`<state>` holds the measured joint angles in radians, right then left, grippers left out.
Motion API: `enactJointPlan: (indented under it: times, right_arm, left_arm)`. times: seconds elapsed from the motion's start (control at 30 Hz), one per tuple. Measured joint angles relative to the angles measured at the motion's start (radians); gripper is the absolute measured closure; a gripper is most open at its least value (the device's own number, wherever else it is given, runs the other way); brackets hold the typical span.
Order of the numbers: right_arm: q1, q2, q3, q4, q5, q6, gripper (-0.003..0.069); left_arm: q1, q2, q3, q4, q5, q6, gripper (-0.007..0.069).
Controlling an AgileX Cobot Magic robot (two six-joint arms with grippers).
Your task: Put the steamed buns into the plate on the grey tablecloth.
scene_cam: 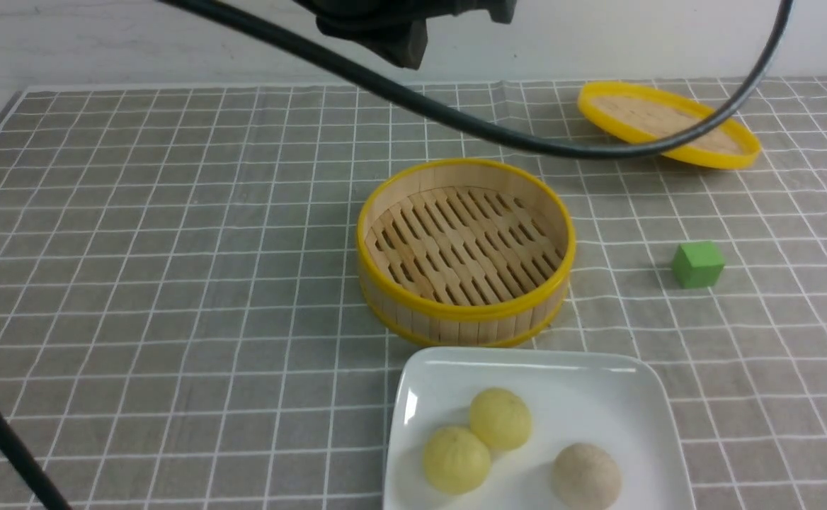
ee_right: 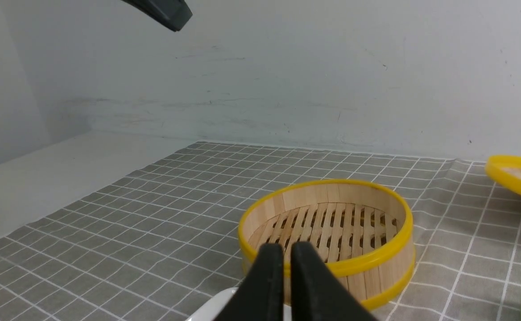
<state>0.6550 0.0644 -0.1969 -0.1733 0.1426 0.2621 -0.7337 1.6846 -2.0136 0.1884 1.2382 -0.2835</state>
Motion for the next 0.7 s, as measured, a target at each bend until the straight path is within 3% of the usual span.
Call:
enactJointPlan:
  times: [0.2, 0.37, 0.7]
  right_arm:
    - [-0.005, -0.014, 0.0, 0.015, 0.057, 0.0, 0.0609]
    - [-0.067, -0.035, 0.0, 0.022, 0.177, 0.0, 0.0603]
    - [-0.407, -0.074, 0.209, 0.026, 0.246, -0.001, 0.0583]
  left_arm:
    - [0.0, 0.0, 0.0, -0.011, 0.0, 0.0, 0.0612]
    - [0.0, 0.0, 0.0, -0.026, 0.0, 0.0, 0.0608]
    - [0.0, -0.092, 0.0, -0.007, 0.0, 0.003, 0.0609]
